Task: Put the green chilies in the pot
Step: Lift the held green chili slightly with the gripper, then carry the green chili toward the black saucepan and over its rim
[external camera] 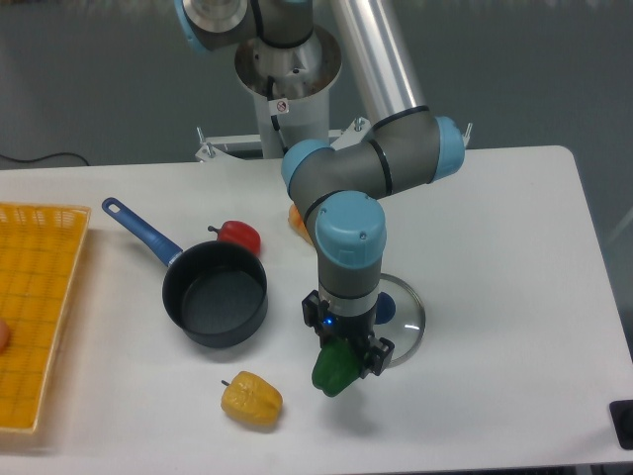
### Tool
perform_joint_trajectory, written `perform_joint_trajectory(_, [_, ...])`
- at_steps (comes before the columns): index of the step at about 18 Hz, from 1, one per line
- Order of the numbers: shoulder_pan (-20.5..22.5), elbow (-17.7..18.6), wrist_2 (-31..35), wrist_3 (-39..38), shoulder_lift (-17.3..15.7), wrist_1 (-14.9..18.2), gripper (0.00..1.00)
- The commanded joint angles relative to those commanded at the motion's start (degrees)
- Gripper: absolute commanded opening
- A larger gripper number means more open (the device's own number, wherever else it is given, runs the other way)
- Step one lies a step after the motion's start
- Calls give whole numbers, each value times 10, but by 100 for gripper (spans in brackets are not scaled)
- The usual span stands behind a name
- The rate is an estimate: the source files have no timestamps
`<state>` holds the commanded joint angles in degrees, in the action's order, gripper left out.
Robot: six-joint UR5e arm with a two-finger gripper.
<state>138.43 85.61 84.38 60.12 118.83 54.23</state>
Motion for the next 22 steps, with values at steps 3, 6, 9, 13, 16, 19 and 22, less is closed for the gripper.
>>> perform_joint_trajectory(3, [-1,1,-4,-3,0,1,60])
perform_joint_trajectory(6, [0,-4,-12,-7,1,16,58])
perform_joint_trajectory(9, [-3,-5,1,-5,1,28,56])
perform_joint_trajectory(13, [-8,-4,4,-6,0,29,56])
perform_joint_trajectory(16, [-9,-1,4,-2,-4,35,56])
perform_joint_trajectory(19, [-9,-1,4,1,-10,47,56])
perform_joint_trajectory(22, [-13,2,2,7,-13,48,56])
